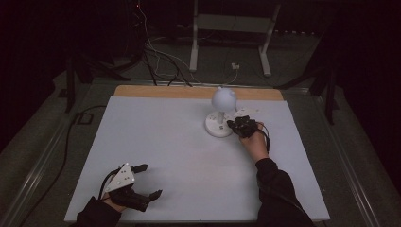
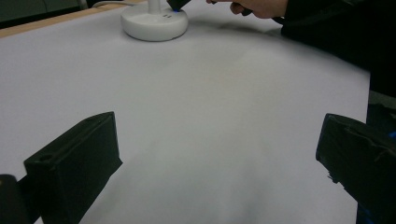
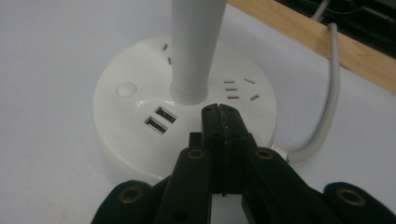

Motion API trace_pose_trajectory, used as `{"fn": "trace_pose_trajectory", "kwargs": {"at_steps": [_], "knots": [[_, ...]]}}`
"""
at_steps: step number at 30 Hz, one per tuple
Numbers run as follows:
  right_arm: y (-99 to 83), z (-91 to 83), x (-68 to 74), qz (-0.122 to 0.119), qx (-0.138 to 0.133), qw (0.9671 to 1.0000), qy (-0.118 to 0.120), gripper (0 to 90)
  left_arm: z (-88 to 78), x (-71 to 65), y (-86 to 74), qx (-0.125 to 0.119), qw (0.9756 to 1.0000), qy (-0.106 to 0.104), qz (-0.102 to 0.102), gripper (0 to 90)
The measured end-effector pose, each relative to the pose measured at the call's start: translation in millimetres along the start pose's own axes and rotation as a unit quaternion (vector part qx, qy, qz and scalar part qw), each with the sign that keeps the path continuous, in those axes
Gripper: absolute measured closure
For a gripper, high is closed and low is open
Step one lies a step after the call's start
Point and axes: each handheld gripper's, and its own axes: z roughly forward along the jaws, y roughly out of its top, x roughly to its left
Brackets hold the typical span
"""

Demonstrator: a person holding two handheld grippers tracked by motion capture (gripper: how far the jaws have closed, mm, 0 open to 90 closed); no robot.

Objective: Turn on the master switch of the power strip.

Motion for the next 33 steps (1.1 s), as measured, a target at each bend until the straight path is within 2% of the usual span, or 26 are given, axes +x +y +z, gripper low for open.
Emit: {"fn": "trace_pose_trajectory", "kwargs": {"at_steps": [2,6,7,8,12,16,21,24,26,27,31,33], "knots": [[1.7,0.2,2.6,-0.010,0.006,0.9999,-0.009,90.0,0.7,0.3,-0.1,0.003,1.0000,0.001,0.001,0.2],[1.0,1.0,3.3,-0.002,0.007,0.9999,-0.012,90.0,0.5,-0.3,0.2,0.001,1.0000,0.001,0.001,0.1],[2.2,1.1,5.9,-0.012,0.011,0.9997,-0.020,90.0,0.4,0.1,0.1,0.000,1.0000,0.001,0.000,0.1],[2.0,1.7,7.1,-0.012,0.009,0.9997,-0.022,90.0,0.5,0.6,0.0,0.000,1.0000,0.000,-0.001,0.1],[2.9,1.6,6.1,-0.013,0.010,0.9997,-0.020,90.0,0.5,0.2,0.0,0.001,1.0000,0.000,0.000,0.1],[3.1,1.9,6.9,-0.022,0.011,0.9992,-0.030,90.0,-0.1,0.8,-0.1,0.000,1.0000,0.001,0.000,0.1],[2.9,0.0,6.1,-0.005,0.002,0.9997,-0.025,90.0,0.3,1.3,-0.1,0.001,1.0000,0.002,-0.001,0.1],[3.6,-2.5,4.3,0.001,-0.010,0.9995,-0.030,90.0,0.6,1.8,-0.2,0.002,1.0000,0.002,-0.002,0.1],[3.9,-6.9,2.0,0.018,-0.028,0.9993,-0.017,90.0,0.5,2.0,-0.3,0.001,1.0000,0.002,-0.003,0.1],[4.6,-8.9,1.6,0.019,-0.031,0.9992,-0.017,90.0,0.4,2.0,-0.3,0.001,1.0000,0.002,-0.003,0.1],[5.8,-13.7,-1.3,0.028,-0.032,0.9991,-0.004,90.0,0.6,1.3,-0.1,0.002,1.0000,0.002,-0.001,0.1],[5.7,-16.2,-2.8,0.035,-0.035,0.9987,0.012,90.0,0.5,1.1,-0.1,0.002,1.0000,0.002,0.000,0.1]]}}
